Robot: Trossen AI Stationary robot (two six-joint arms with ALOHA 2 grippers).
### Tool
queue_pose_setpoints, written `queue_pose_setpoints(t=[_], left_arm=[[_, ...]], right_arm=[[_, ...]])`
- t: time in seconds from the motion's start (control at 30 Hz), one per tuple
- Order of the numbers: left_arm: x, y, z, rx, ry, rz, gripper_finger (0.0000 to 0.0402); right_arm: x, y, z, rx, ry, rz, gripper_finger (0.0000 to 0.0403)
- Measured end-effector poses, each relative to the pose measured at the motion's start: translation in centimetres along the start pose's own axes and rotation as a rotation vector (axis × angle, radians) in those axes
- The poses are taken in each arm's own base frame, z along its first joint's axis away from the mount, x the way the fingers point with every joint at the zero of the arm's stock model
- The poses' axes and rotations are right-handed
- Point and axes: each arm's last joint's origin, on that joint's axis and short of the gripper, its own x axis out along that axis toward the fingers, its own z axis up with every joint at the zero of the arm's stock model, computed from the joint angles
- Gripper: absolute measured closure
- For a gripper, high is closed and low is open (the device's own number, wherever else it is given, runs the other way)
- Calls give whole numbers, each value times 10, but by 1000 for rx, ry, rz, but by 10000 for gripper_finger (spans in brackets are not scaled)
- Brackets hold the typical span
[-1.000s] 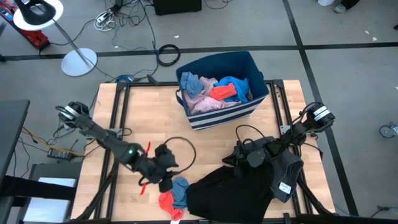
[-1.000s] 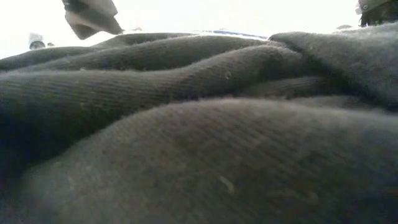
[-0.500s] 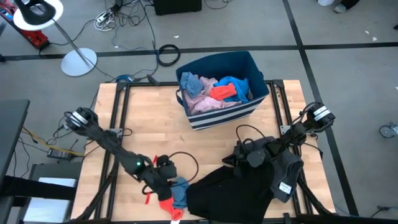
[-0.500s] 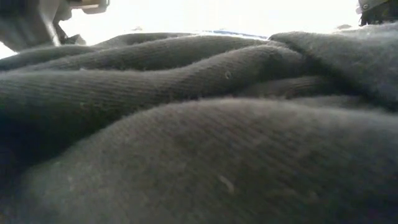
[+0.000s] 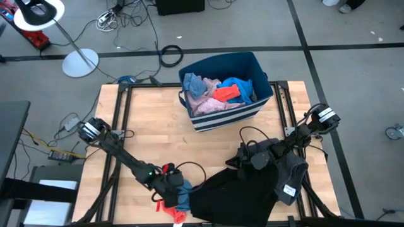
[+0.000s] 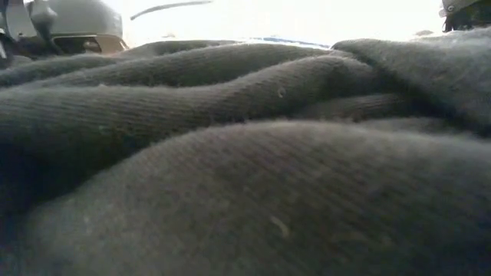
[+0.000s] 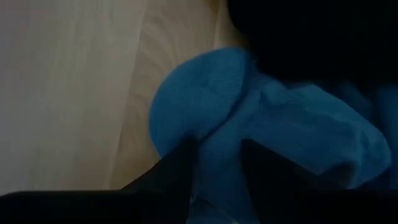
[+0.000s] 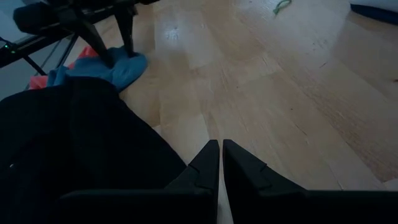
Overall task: Sort clothes
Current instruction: Put the gray sock in the blue laundry bin organizer
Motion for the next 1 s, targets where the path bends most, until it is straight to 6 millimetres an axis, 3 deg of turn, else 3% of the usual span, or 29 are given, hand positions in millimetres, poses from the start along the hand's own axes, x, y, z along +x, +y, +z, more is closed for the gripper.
queue_pose_setpoints(t=[0.1,0.23,0.4,0.57,1.0], left_arm=[[5,-1,1,-31,-21,2,290],[3,0,4,14,-77,43,379],[-9,9,12,35,-79,126,394],[-39,15,29,30,-73,188,399],[-158,23,81,49,-266,334,401]], right_arm=[[0,0,0,0,0,0,379],[0,0,0,0,0,0,379],[0,0,0,0,0,-1,379],[0,0,0,0,0,-1,379],[0,0,0,0,0,0,379]])
